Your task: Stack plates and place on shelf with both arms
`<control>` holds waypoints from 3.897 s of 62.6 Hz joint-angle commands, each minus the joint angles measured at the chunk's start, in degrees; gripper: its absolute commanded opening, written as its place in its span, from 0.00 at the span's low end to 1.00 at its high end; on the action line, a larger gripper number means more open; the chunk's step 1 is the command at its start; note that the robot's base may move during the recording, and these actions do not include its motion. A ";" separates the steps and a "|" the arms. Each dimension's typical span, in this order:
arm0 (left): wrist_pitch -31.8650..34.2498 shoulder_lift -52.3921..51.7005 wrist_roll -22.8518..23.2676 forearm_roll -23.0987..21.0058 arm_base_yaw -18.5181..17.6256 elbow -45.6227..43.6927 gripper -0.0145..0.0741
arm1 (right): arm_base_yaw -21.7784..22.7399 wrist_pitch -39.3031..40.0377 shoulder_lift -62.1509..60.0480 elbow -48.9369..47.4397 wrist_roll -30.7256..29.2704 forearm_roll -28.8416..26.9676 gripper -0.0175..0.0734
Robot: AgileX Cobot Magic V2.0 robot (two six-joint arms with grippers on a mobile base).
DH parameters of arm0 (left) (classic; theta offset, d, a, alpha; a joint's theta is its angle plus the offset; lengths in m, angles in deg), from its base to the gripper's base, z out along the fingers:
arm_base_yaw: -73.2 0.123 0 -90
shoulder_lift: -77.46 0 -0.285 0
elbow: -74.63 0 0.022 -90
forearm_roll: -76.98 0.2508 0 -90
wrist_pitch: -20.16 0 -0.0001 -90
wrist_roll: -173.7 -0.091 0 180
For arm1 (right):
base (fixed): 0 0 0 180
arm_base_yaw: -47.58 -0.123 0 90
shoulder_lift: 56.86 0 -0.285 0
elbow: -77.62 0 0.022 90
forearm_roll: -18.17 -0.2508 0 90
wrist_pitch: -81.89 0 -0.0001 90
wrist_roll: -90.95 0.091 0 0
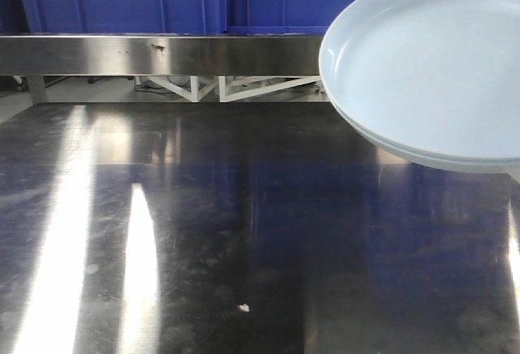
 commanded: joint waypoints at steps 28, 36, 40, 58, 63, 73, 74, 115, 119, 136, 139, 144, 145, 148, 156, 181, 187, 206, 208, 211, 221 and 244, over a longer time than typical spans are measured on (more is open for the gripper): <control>4.11 0.15 0.44 0.17 0.00 -1.66 0.28 | 0.32 5.71 -0.53 -1.70 -0.25 -0.26 0.25; 4.11 0.15 0.44 0.17 0.00 -1.66 0.28 | 0.32 5.71 -0.53 -1.70 -0.25 -0.26 0.25; 4.11 0.15 0.44 0.17 0.00 -1.66 0.28 | 0.32 5.71 -0.53 -1.70 -0.25 -0.26 0.25; 4.11 0.15 0.44 0.17 0.00 -1.66 0.28 | 0.32 5.71 -0.53 -1.70 -0.25 -0.26 0.25; 4.11 0.15 0.44 0.17 0.00 -1.66 0.28 | 0.32 5.71 -0.53 -1.70 -0.25 -0.26 0.25; 4.11 0.15 0.44 0.17 0.00 -1.66 0.28 | 0.32 5.71 -0.53 -1.70 -0.25 -0.26 0.25; 4.11 0.15 0.44 0.17 0.00 -1.66 0.28 | 0.32 5.71 -0.53 -1.70 -0.25 -0.26 0.25; 4.11 0.15 0.44 0.17 0.00 -1.66 0.28 | 0.32 5.71 -0.53 -1.70 -0.25 -0.26 0.25; 4.11 0.15 0.44 0.17 0.00 -1.66 0.28 | 0.32 5.71 -0.53 -1.70 -0.25 -0.26 0.25; 4.11 0.15 0.44 0.17 0.00 -1.66 0.28 | 0.32 5.71 -0.53 -1.70 -0.25 -0.26 0.25; 4.11 0.15 0.44 0.17 0.00 -1.66 0.28 | 0.32 5.71 -0.53 -1.70 -0.25 -0.26 0.25; 4.11 0.15 0.44 0.17 0.00 -1.66 0.28 | 0.32 5.71 -0.53 -1.70 -0.25 -0.26 0.25; 4.11 0.15 0.44 0.17 0.00 -1.66 0.28 | 0.32 5.71 -0.53 -1.70 -0.25 -0.26 0.25; 4.11 0.15 0.44 0.17 0.00 -1.66 0.28 | 0.32 5.71 -0.53 -1.70 -0.25 -0.26 0.25; 4.11 0.15 0.44 0.17 0.00 -1.66 0.28 | 0.32 5.71 -0.53 -1.70 -0.25 -0.26 0.25; 4.11 0.15 0.44 0.17 0.00 -1.66 0.28 | 0.32 5.71 -0.53 -1.70 -0.25 -0.26 0.25; 4.11 0.15 0.44 0.17 0.00 -1.66 0.28 | 0.32 5.71 -0.53 -1.70 -0.25 -0.26 0.25; 4.11 0.15 0.44 0.17 0.00 -1.66 0.28 | 0.32 5.71 -0.53 -1.70 -0.25 -0.26 0.25; 4.11 0.15 0.44 0.17 0.00 -1.66 0.28 | 0.32 5.71 -0.53 -1.70 -0.25 -0.26 0.25; 4.11 0.15 0.44 0.17 0.00 -1.66 0.28 | 0.32 5.71 -0.53 -1.70 -0.25 -0.26 0.25; 4.11 0.15 0.44 0.17 0.00 -1.66 0.28 | 0.32 5.71 -0.53 -1.70 -0.25 -0.26 0.25; 4.11 0.15 0.44 0.17 0.00 -1.66 0.28 | 0.32 5.71 -0.53 -1.70 -0.25 -0.26 0.25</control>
